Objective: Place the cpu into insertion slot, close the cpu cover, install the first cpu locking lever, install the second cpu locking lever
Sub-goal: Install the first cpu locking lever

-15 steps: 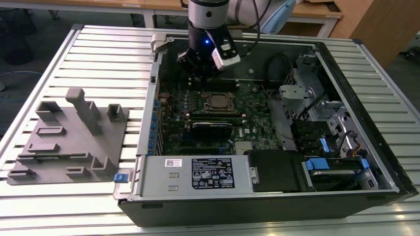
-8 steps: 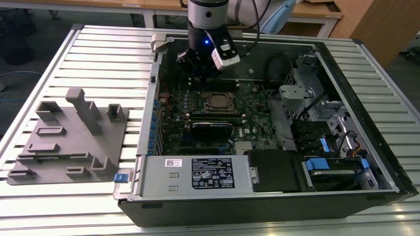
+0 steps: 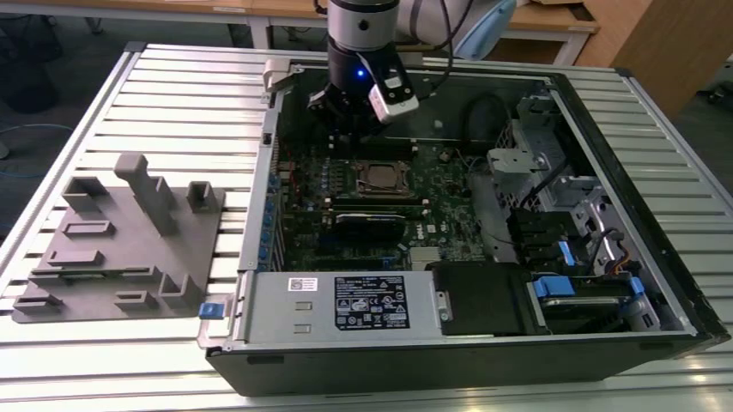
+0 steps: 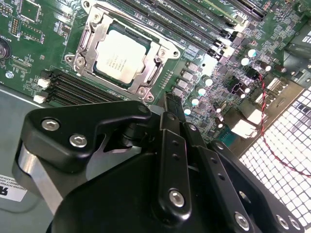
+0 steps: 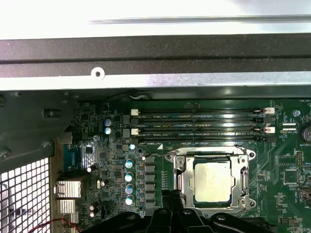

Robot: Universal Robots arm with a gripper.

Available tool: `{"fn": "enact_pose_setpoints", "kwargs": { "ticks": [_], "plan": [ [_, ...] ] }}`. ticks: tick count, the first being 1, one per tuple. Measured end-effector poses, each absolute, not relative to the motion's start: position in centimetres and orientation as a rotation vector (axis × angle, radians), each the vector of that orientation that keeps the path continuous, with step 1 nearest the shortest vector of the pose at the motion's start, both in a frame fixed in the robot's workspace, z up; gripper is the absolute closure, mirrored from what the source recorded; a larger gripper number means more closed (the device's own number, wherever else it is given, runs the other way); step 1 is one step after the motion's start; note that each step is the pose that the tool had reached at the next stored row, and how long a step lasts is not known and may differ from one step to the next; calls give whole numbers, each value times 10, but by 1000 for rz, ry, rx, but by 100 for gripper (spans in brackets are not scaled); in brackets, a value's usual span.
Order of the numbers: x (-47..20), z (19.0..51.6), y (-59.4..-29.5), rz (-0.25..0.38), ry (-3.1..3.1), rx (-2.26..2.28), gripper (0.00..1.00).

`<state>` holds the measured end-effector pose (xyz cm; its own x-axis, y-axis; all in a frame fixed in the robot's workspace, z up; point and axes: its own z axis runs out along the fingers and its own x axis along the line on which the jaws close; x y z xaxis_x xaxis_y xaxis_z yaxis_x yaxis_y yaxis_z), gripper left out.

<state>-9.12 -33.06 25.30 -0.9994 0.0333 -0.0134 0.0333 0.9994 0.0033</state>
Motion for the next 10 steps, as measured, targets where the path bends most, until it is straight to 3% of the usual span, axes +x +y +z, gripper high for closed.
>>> {"fn": "enact_pose_setpoints", "kwargs": {
  "ticks": [10],
  "plan": [
    [-99, 249, -329, 5, 3128, 52, 89]
  ]
}}
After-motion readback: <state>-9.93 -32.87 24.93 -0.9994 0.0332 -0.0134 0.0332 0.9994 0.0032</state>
